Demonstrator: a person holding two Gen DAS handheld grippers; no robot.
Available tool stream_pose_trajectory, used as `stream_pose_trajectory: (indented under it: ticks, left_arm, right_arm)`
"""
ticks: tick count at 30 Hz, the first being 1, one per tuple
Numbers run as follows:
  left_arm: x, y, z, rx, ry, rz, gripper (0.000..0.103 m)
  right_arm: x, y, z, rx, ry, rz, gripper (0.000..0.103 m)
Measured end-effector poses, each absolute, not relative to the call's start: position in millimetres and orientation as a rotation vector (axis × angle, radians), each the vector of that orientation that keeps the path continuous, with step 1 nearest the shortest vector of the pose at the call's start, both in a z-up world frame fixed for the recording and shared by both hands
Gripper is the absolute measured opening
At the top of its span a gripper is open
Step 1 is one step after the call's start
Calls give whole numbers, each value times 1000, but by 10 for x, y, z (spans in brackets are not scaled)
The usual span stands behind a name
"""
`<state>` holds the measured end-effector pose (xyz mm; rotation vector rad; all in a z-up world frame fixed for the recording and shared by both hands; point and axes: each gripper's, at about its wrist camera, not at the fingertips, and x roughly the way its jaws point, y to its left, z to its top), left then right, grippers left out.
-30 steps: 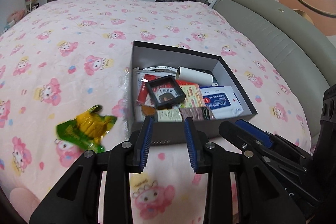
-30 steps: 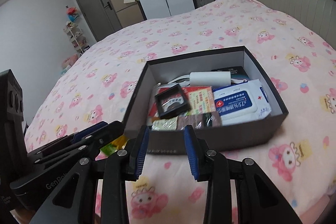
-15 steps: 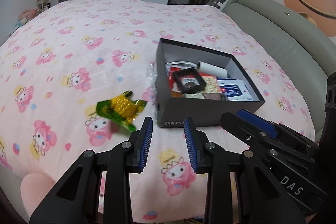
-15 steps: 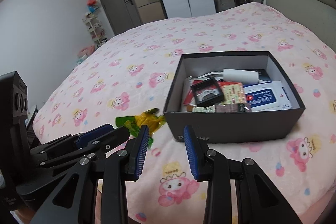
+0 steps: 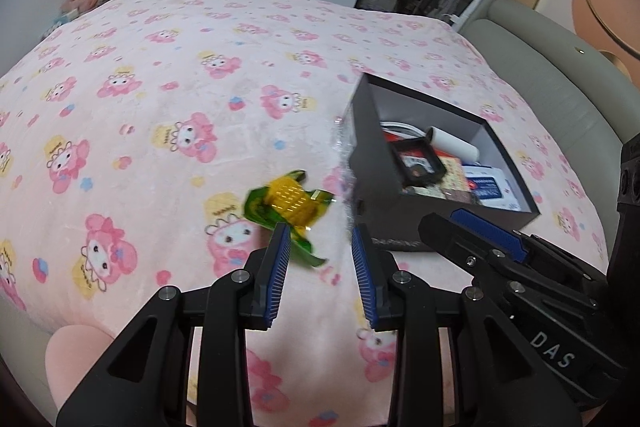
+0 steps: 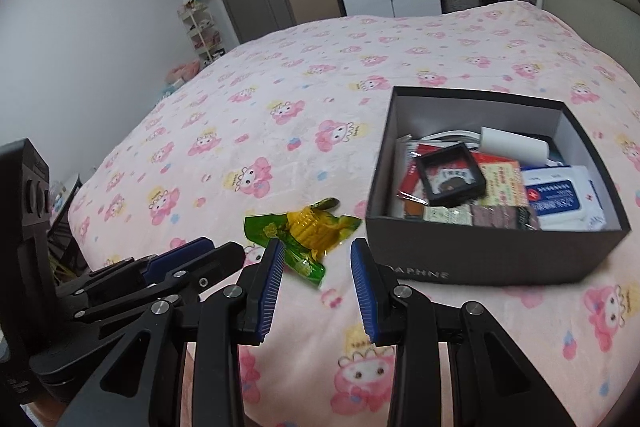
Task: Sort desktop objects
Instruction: 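Open the left gripper to release the frame and withdraw both grippers, then reach the left gripper to the corn candy packet and grasp it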
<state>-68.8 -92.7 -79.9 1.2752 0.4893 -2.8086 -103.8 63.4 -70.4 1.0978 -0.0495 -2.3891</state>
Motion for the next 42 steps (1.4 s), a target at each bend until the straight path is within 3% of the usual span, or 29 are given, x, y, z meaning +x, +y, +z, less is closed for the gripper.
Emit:
stream_pose_trajectory:
  ticks: [2,20,33,36,38,42]
  left_arm:
    - [-762,-1010,-887,1278,481,-2781,40]
    - [-1293,-1393,-1631,1374,467,-2616,40]
    - [-1430,-1639,-1913,1391,625,-2536,49]
    - [-1473,-1650,-1971,1413,670,-2552,44]
    - [-1491,-1591,-1977,1429,656,-2577,21]
    - [-1496,-1448,-1947,1441,619,-2637,14]
  right_arm:
    - [-1125,560,-780,1110,-36,-2376,31]
    - [-1636,187,-1512,1251,71,-2252,31]
    - [-1812,-11,-1796,1330,133,-2234,37]
    - [-1798,-53,-1860,1325,138,-2211,37]
    - [-1778,-56,-1895,1325,117,-2177,37]
    - [-1716,23,-1837,1317,97,-2199,37]
